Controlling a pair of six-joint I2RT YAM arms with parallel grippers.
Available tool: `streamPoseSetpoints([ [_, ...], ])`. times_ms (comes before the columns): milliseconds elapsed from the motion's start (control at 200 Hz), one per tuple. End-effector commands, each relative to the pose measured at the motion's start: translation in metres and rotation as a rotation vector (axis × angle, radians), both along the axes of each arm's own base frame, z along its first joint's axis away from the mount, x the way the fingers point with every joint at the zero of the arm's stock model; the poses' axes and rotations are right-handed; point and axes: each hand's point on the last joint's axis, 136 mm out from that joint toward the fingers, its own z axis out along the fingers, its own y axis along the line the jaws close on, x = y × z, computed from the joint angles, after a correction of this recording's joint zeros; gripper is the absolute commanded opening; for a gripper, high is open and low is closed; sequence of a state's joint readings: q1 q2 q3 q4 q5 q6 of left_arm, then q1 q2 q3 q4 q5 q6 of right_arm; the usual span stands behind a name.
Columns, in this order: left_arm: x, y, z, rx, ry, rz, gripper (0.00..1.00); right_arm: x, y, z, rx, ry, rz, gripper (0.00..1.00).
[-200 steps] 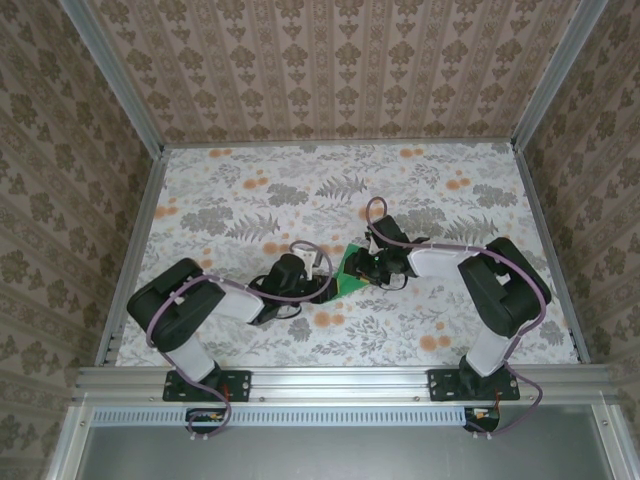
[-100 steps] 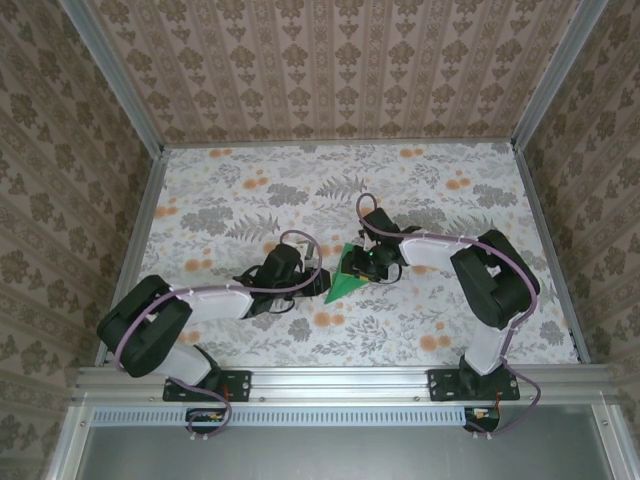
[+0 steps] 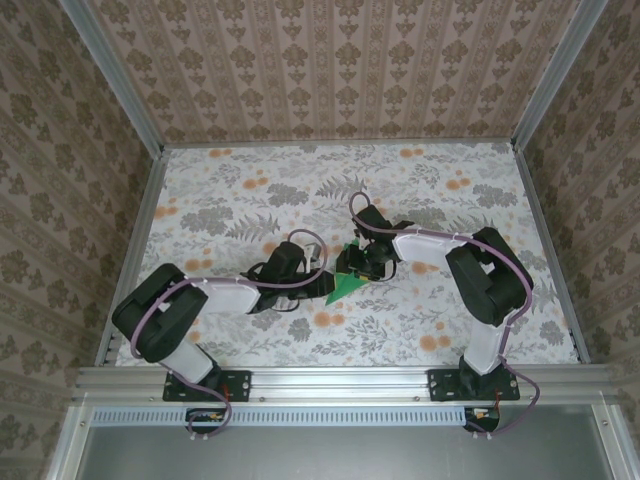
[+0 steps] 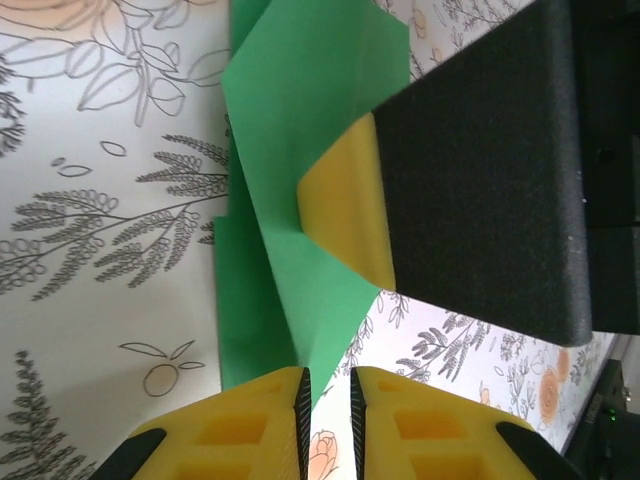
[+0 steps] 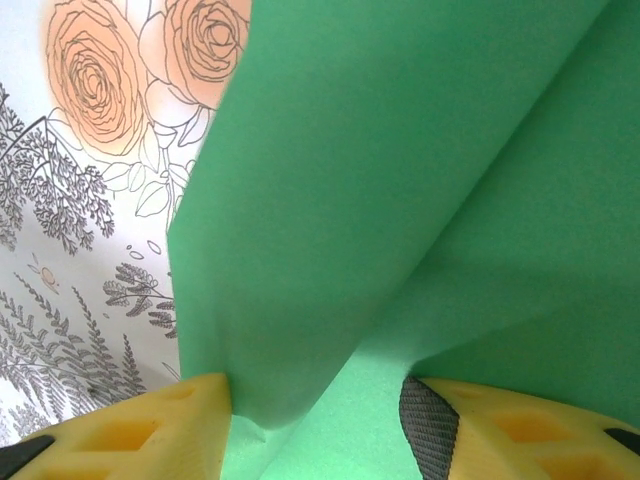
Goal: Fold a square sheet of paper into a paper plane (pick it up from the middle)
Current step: Fourth fold the wing at the center of the table.
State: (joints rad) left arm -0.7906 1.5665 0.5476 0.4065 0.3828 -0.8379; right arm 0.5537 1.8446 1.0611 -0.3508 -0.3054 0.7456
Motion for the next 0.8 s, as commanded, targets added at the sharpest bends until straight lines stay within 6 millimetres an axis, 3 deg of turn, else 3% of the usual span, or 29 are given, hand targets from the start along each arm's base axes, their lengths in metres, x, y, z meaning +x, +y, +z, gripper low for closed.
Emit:
streamPoseSetpoints([
  [0,0.003,-0.015,0.015,-0.064,-0.013,-0.032,0.21,-0.056,-0.067,-0.069,-0.323,0.238,-0.073,0.53],
  [395,0.003,-0.018,-0.004,-0.01,0.032,-0.031,0.18,-0.059,-0.065,-0.076,-0.318,0.268,-0.1,0.51],
  [795,0.003,-0.006,-0.027,0.085,0.081,0.003,0.11,-0.057,-0.056,-0.072,-0.251,0.26,-0.098,0.51],
])
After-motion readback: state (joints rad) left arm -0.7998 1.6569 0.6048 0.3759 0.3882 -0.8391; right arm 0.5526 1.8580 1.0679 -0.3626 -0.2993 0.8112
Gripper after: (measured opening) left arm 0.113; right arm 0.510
